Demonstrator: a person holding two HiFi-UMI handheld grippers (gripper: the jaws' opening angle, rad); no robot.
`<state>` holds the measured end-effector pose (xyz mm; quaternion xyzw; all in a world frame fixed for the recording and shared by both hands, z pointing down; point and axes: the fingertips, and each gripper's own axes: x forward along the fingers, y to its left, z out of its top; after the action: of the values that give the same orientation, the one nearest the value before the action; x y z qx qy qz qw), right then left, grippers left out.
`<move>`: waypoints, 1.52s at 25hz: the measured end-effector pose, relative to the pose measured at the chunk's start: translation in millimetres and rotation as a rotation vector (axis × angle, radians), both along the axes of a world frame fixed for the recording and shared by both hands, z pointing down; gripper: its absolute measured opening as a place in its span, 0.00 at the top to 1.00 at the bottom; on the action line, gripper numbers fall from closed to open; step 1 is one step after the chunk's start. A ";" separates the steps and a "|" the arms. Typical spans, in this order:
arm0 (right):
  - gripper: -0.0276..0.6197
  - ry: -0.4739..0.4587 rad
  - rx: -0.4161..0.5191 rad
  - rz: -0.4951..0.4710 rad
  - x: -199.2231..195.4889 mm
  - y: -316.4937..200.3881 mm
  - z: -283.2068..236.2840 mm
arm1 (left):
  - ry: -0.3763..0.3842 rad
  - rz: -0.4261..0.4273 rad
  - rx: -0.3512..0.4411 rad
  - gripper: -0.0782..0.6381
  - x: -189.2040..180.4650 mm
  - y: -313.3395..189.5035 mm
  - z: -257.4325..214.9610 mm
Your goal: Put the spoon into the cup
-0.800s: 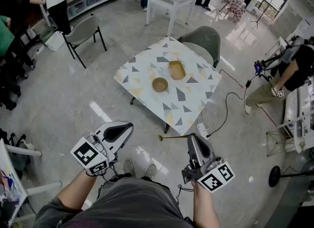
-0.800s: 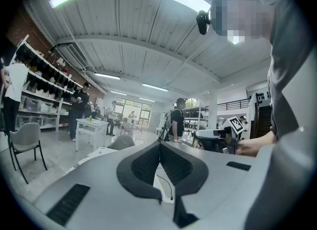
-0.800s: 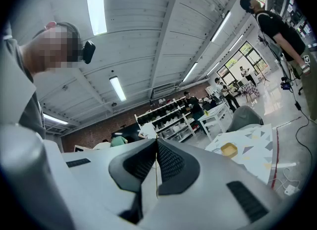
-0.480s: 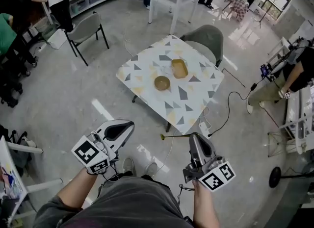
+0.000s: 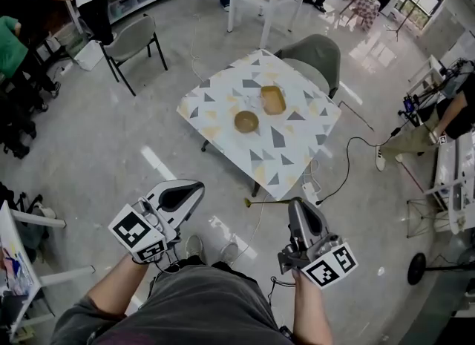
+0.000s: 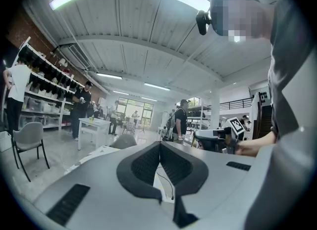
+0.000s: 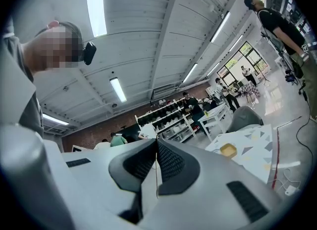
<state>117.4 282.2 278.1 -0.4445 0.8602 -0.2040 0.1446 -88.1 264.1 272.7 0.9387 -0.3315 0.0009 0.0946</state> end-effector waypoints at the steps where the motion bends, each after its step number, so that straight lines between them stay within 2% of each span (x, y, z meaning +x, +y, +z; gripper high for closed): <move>1: 0.92 0.003 -0.002 -0.003 0.9 0.9 1.1 | 0.000 -0.002 0.000 0.87 1.3 1.3 -0.1; 19: 0.92 0.020 -0.023 -0.066 28.1 6.7 16.2 | 0.005 -0.044 -0.009 0.87 35.0 17.3 8.1; 25: 0.92 0.010 -0.027 -0.066 40.5 -2.4 21.3 | 0.001 -0.048 -0.006 0.87 44.1 10.6 10.0; 38: 0.92 0.024 -0.031 -0.097 40.4 -29.7 27.0 | -0.002 -0.075 -0.005 0.87 43.8 -12.2 14.0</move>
<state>157.8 252.5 305.1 -0.4067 0.8792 -0.2187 0.1176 -44.3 251.9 286.7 0.9254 -0.3665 -0.0011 0.0967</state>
